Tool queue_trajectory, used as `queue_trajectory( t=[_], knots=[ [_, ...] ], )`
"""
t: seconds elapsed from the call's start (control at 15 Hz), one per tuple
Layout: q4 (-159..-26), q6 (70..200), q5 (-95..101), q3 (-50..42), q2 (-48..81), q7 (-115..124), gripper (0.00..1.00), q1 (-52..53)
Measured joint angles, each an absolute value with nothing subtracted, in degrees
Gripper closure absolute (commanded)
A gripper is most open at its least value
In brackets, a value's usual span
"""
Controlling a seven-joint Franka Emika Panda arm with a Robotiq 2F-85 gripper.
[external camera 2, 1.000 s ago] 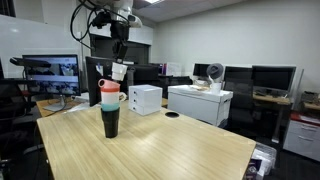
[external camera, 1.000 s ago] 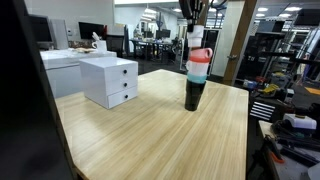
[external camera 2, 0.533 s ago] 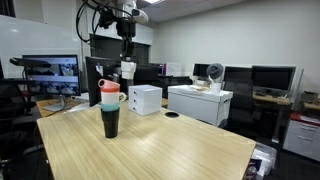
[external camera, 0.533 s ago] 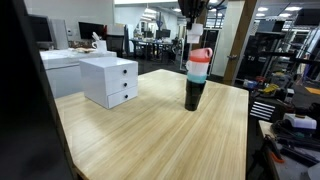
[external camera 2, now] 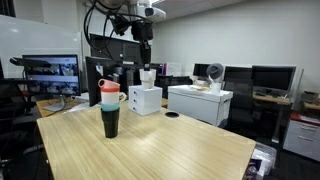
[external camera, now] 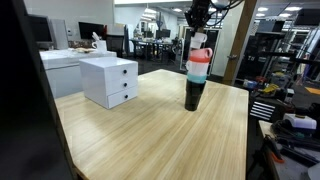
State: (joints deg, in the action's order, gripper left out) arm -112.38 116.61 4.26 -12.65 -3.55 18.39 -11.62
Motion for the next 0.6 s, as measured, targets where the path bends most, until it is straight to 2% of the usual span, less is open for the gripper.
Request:
queue_trajectory(
  t=[0.33, 0.6],
  knots=[
    [-116.7, 126.5, 7.5, -14.4, -2.2, 27.1, 0.97, -13.8],
    [-118.3, 127.0, 7.8, -16.7, 0.2, 32.0, 0.97, -15.7]
  ],
)
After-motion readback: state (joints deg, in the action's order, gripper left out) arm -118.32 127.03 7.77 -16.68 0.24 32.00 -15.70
